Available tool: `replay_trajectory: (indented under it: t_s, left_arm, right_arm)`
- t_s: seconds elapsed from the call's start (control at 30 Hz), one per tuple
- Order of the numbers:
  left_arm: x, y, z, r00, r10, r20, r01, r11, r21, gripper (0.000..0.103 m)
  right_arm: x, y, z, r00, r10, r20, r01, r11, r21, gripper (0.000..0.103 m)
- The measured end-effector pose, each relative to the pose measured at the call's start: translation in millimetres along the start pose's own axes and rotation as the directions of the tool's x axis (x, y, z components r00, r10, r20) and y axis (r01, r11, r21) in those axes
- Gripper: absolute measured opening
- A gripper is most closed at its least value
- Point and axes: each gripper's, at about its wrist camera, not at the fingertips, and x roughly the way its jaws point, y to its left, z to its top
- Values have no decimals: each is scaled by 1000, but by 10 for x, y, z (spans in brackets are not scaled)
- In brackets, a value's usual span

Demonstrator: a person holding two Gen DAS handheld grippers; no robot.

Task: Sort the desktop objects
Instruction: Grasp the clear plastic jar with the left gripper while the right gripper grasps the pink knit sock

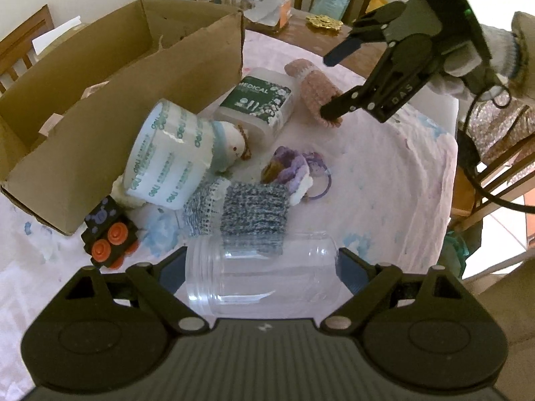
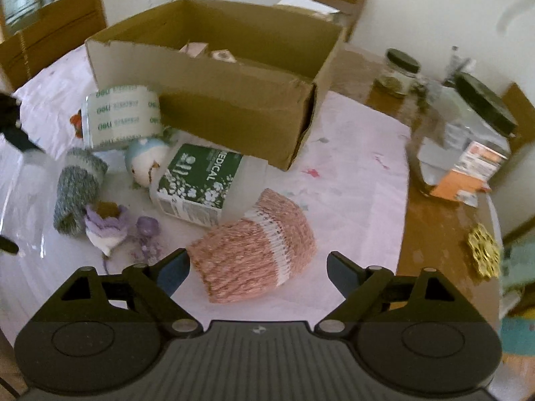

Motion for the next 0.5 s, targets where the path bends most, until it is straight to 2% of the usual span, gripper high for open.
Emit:
replay_trajectory:
  t_s: [0.37, 0.5]
  left_arm:
    - [-39, -8, 139, 999, 49, -2, -49, 997, -58, 91]
    - [-60, -21, 179, 999, 54, 3, -54, 996, -68, 91]
  right_arm:
    - [275, -216, 25, 992, 128, -3, -128, 991, -50, 92]
    - [315, -219, -8, 990, 141, -12, -142, 988, -61, 89]
